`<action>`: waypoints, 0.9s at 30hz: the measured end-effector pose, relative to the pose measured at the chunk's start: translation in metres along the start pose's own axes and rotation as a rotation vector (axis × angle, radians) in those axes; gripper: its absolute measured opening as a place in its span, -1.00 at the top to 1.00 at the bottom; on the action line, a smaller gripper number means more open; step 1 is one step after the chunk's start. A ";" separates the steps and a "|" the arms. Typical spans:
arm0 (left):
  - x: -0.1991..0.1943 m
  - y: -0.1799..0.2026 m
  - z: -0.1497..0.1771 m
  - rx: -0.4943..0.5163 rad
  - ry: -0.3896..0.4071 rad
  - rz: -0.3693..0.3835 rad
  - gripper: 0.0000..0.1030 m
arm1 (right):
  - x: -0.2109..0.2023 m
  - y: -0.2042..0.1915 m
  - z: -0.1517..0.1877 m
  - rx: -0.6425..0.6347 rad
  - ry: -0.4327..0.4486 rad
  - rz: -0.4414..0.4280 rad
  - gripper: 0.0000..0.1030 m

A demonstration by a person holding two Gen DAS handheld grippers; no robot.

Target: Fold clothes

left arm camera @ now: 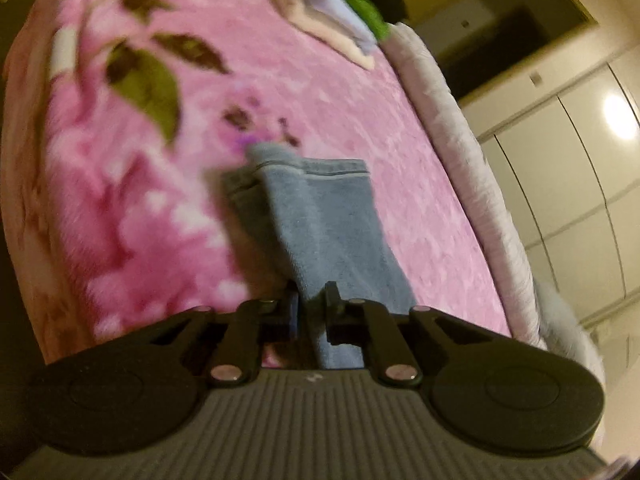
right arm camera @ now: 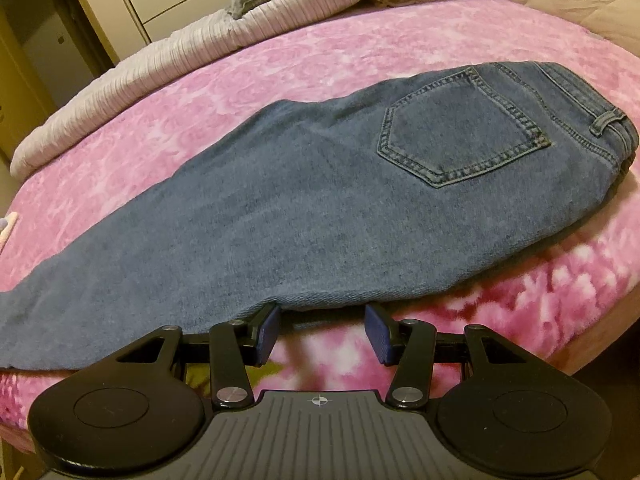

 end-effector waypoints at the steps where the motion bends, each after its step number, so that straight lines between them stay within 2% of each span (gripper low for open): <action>1: -0.003 0.011 0.000 0.055 0.004 0.007 0.86 | -0.001 0.001 0.000 0.004 0.003 0.000 0.02; 4: -0.014 0.052 0.006 0.241 0.012 0.045 0.87 | -0.005 0.011 -0.002 0.028 0.017 0.010 0.02; 7: -0.026 0.109 0.027 0.466 0.014 0.134 0.87 | -0.011 0.025 -0.008 0.064 0.041 0.023 0.02; 10: -0.039 0.166 0.070 0.678 -0.012 0.268 0.87 | -0.018 0.043 -0.015 0.102 0.070 0.047 0.02; 14: -0.041 0.221 0.160 0.888 -0.138 0.448 0.83 | -0.027 0.065 -0.021 0.159 0.104 0.068 0.02; 17: -0.020 0.233 0.240 0.976 -0.330 0.491 0.65 | -0.032 0.075 -0.024 0.188 0.122 0.074 0.02; 20: 0.005 0.221 0.311 1.068 -0.535 0.424 0.64 | -0.033 0.082 -0.023 0.201 0.113 0.084 0.02; 21: 0.003 0.219 0.319 1.071 -0.557 0.422 0.63 | -0.035 0.084 -0.023 0.207 0.111 0.080 0.02; 24: -0.015 0.219 0.318 1.040 -0.556 0.449 0.56 | -0.041 0.089 -0.021 0.223 0.113 0.056 0.02; 27: -0.025 0.217 0.279 0.963 -0.565 0.469 0.56 | -0.040 0.088 -0.019 0.250 0.101 -0.008 0.02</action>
Point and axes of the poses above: each gripper's, at about its wrist camera, not at the fingertips, and x roughly the way its jaws point, y to its right, z to its underside, the point moved 3 cm from there along x, roughly the way its jaws point, and after that the axes turned 9 degrees about z, right-handed, at the moved point
